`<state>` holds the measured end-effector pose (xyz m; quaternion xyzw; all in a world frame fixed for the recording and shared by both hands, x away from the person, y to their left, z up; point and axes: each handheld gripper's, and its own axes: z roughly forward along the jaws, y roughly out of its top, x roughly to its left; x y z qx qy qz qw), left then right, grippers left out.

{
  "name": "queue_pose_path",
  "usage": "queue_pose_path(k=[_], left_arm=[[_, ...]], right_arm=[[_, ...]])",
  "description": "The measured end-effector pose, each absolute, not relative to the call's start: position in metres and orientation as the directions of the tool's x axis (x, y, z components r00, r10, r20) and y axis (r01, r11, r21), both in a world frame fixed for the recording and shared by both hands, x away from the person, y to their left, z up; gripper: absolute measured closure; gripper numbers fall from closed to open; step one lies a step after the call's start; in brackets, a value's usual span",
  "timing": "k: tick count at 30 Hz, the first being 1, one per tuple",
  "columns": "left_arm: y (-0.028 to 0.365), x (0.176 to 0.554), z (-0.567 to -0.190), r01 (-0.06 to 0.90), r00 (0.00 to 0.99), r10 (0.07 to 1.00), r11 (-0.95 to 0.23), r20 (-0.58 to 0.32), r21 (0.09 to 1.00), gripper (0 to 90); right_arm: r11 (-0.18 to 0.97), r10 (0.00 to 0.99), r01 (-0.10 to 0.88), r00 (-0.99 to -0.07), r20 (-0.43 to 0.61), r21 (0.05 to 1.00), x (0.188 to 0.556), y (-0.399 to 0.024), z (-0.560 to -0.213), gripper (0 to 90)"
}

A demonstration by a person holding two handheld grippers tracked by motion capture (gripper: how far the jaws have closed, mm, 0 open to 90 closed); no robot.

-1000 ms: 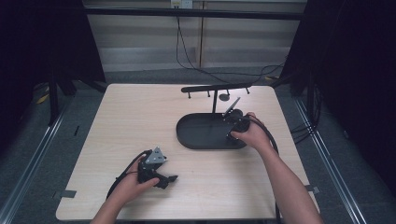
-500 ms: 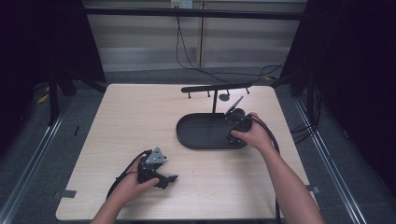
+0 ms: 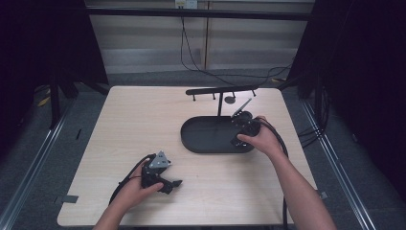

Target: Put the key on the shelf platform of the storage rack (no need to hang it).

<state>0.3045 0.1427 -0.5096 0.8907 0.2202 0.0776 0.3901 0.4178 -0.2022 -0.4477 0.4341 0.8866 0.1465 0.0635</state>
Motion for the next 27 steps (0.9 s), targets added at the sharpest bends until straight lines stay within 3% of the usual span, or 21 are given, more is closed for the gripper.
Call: queue_pose_path(k=[27], left_arm=[[0.143, 0.304, -0.509, 0.332, 0.891, 0.454, -0.603, -0.031, 0.725, 13.8]], right_arm=[[0.593, 0.768, 0.729, -0.640, 0.033, 0.342, 0.395, -0.209, -0.429, 29.5]])
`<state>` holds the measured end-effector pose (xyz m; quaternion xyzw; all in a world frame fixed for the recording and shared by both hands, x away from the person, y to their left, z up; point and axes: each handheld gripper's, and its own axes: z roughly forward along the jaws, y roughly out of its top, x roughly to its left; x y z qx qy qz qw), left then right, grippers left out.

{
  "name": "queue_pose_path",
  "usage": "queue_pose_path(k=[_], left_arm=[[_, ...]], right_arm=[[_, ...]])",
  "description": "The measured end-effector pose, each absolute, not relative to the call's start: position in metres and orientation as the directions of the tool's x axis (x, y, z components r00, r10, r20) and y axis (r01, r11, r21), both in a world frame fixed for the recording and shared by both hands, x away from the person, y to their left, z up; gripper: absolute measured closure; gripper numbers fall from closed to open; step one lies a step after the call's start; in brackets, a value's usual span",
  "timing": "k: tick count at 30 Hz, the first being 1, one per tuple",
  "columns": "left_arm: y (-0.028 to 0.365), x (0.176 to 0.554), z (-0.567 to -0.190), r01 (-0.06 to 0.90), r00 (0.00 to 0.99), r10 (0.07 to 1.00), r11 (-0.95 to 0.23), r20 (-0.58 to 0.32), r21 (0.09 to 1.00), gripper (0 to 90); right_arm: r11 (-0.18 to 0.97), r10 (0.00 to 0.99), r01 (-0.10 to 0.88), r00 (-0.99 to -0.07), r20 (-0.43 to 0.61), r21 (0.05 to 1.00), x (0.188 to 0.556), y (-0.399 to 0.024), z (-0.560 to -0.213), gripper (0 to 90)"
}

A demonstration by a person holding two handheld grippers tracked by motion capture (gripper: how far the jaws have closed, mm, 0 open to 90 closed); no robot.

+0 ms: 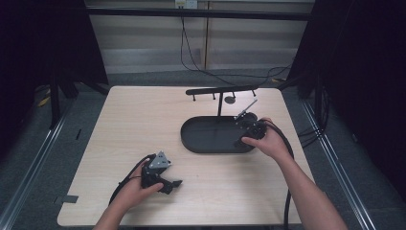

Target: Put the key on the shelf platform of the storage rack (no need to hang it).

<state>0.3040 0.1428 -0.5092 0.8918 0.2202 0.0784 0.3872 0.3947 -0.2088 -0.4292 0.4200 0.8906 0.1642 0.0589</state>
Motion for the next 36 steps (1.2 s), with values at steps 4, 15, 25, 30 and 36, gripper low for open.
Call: queue_pose_path(k=[4, 15, 25, 30, 36], left_arm=[[0.143, 0.304, -0.509, 0.332, 0.891, 0.454, -0.603, -0.031, 0.725, 13.8], [0.143, 0.304, -0.509, 0.332, 0.890, 0.454, -0.602, -0.031, 0.726, 13.8], [0.143, 0.304, -0.509, 0.333, 0.890, 0.454, -0.602, -0.032, 0.725, 13.8], [0.143, 0.304, -0.509, 0.333, 0.890, 0.455, -0.602, -0.031, 0.726, 13.8], [0.143, 0.304, -0.509, 0.334, 0.890, 0.455, -0.601, -0.032, 0.726, 13.8]], right_arm=[[0.592, 0.766, 0.727, -0.642, 0.039, 0.348, 0.391, -0.211, -0.426, 29.5], [0.600, 0.754, 0.719, -0.655, 0.053, 0.351, 0.380, -0.214, -0.421, 29.5], [0.601, 0.749, 0.718, -0.660, 0.066, 0.351, 0.372, -0.220, -0.418, 29.4], [0.606, 0.746, 0.714, -0.663, 0.059, 0.350, 0.368, -0.223, -0.418, 29.4], [0.617, 0.738, 0.704, -0.673, 0.052, 0.352, 0.361, -0.227, -0.416, 29.4]])
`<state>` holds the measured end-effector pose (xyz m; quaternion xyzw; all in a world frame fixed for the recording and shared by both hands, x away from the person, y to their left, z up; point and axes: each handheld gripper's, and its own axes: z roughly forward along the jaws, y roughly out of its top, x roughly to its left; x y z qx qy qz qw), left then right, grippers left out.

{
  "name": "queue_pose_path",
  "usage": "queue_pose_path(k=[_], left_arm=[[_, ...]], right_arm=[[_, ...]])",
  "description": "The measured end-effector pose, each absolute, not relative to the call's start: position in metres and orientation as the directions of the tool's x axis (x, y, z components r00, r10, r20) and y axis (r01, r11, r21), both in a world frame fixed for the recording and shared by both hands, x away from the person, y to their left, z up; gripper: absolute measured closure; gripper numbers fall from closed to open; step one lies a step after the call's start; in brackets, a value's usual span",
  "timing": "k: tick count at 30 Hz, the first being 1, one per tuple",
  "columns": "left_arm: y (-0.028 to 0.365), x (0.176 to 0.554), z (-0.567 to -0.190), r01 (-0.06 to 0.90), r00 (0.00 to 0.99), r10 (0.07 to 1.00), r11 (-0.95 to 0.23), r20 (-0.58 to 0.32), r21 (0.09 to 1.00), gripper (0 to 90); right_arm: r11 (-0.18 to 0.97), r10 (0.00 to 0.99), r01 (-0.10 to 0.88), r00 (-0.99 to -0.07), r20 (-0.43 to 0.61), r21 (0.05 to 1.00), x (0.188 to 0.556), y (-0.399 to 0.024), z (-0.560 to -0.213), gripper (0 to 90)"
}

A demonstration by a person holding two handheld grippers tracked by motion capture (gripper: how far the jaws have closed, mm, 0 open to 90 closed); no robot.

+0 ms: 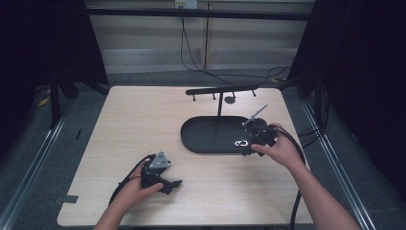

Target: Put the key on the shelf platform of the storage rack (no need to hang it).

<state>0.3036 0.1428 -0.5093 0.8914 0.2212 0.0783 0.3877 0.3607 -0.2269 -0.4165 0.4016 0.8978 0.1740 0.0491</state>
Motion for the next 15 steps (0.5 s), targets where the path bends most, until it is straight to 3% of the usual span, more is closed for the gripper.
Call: queue_pose_path(k=[15], left_arm=[[0.143, 0.303, -0.509, 0.333, 0.889, 0.456, -0.601, -0.031, 0.726, 13.8]], right_arm=[[0.615, 0.740, 0.703, -0.671, 0.047, 0.357, 0.343, -0.240, -0.416, 29.5]])
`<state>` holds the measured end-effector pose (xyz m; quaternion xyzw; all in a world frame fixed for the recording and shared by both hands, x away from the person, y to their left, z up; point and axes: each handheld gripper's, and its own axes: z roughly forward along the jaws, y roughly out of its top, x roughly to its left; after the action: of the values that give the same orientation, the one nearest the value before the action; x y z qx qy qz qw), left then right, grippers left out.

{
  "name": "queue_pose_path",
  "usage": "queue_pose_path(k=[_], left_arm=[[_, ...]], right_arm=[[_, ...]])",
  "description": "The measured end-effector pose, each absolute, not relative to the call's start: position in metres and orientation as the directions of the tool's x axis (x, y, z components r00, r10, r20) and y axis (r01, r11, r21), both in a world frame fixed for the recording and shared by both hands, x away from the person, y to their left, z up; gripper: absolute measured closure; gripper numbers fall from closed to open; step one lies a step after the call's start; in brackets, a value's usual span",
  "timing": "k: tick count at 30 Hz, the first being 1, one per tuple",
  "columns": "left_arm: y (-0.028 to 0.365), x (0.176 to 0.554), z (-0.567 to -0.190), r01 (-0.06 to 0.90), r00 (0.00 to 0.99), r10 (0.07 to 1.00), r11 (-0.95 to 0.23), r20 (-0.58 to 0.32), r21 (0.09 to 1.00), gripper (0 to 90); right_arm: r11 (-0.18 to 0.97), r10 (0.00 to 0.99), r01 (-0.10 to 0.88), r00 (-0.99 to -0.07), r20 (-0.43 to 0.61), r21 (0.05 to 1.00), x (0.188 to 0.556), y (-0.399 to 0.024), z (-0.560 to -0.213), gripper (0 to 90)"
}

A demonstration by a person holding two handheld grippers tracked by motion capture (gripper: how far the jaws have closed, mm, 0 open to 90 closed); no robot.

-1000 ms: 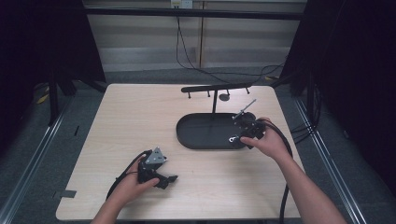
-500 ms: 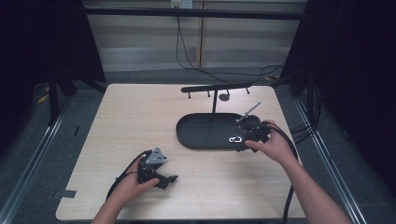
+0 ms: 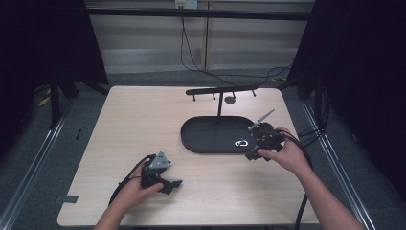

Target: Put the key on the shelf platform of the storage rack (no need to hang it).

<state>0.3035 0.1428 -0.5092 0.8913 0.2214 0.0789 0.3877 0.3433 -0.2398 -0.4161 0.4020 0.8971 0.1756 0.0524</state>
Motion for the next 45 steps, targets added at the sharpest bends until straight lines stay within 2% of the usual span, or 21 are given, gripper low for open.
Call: queue_pose_path(k=[45], left_arm=[[0.143, 0.303, -0.509, 0.334, 0.889, 0.456, -0.601, -0.031, 0.726, 13.8]], right_arm=[[0.627, 0.716, 0.684, -0.694, 0.069, 0.374, 0.309, -0.254, -0.438, 29.8]])
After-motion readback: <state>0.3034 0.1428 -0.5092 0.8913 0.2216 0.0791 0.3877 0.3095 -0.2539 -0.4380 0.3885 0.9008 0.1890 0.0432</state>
